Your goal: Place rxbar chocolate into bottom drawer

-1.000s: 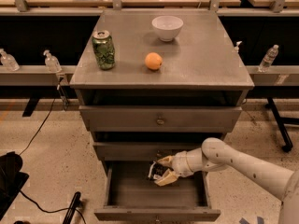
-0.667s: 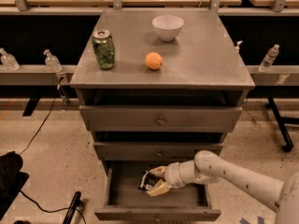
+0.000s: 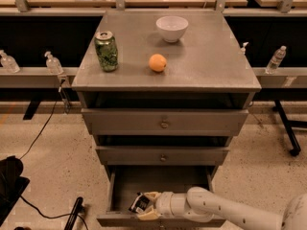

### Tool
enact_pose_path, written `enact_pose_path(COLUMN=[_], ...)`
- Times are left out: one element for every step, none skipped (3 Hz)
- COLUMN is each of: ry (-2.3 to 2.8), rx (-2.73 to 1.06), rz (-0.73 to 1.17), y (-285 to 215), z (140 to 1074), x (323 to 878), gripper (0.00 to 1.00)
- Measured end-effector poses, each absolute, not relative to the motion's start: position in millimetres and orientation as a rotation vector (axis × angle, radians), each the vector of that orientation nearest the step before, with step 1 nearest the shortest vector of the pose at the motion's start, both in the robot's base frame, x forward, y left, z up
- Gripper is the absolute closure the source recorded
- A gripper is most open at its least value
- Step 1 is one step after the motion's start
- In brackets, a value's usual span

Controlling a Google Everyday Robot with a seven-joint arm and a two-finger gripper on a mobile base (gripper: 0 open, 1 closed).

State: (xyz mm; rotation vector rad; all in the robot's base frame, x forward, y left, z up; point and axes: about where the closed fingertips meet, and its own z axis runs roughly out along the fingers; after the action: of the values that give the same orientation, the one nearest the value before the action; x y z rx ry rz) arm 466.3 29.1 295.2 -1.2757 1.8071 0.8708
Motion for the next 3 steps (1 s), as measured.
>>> enact_pose_path(ry=[1.828,1.84,1.853], rx=[-1.228,-1.233,-1.226], rz=[0.911,0.944,0.944], y=[55.4,73.1,83.1], z=[268.0,245.9,228.5], x=[479.0,506.8,540.2], gripper=[1.0,1.0,1.0])
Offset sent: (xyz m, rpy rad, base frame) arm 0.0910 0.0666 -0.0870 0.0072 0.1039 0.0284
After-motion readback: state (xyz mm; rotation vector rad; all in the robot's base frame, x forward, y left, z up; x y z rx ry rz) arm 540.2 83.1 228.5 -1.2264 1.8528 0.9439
